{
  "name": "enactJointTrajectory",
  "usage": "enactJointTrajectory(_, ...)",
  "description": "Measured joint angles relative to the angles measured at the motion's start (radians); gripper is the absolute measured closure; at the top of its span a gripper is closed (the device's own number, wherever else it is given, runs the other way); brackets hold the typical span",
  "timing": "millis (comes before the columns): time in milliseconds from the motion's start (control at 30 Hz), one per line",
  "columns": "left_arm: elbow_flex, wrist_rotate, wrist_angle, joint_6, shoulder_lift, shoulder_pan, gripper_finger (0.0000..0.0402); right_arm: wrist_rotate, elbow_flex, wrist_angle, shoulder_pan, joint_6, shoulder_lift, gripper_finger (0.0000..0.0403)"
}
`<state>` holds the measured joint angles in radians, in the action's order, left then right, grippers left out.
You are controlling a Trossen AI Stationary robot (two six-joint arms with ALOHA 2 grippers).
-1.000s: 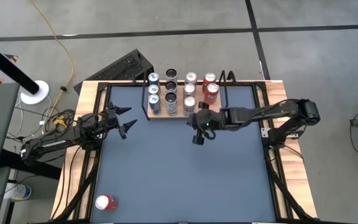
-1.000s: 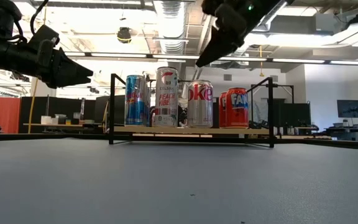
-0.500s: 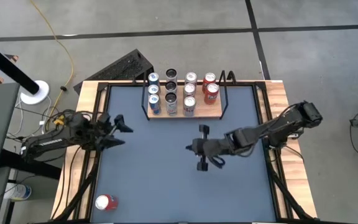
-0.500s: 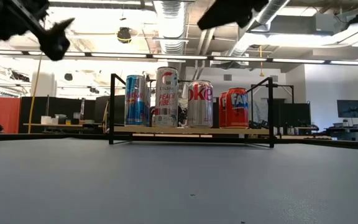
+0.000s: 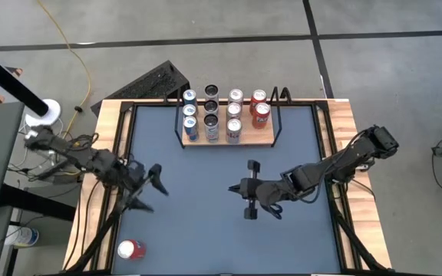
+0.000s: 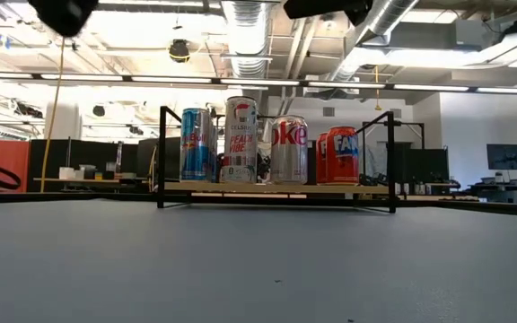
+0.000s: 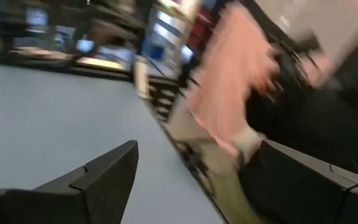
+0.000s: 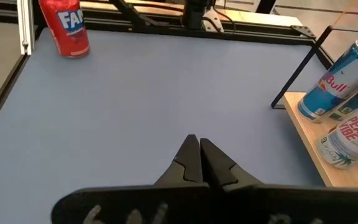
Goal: Place canned beverage on shelf
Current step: Put the orange soda can onto the shelf aligned with the other orange soda cans
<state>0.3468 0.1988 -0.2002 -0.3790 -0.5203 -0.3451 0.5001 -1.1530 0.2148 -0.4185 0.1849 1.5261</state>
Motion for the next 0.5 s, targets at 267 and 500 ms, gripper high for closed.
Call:
enactJointTrajectory(267, 0.118, -0.002, -0.01, -0.029, -0.256, -0.16, 0.0074, 0.001, 0.0, -0.035, 0.0, 0.002, 0.0, 0.0403)
enactJointTrajectory(500, 0.169, 0.133, 0.055, -0.149, -0.414, -0.137, 0.0074, 0.001, 0.0, -0.036, -0.001, 0.051, 0.0, 0.0403)
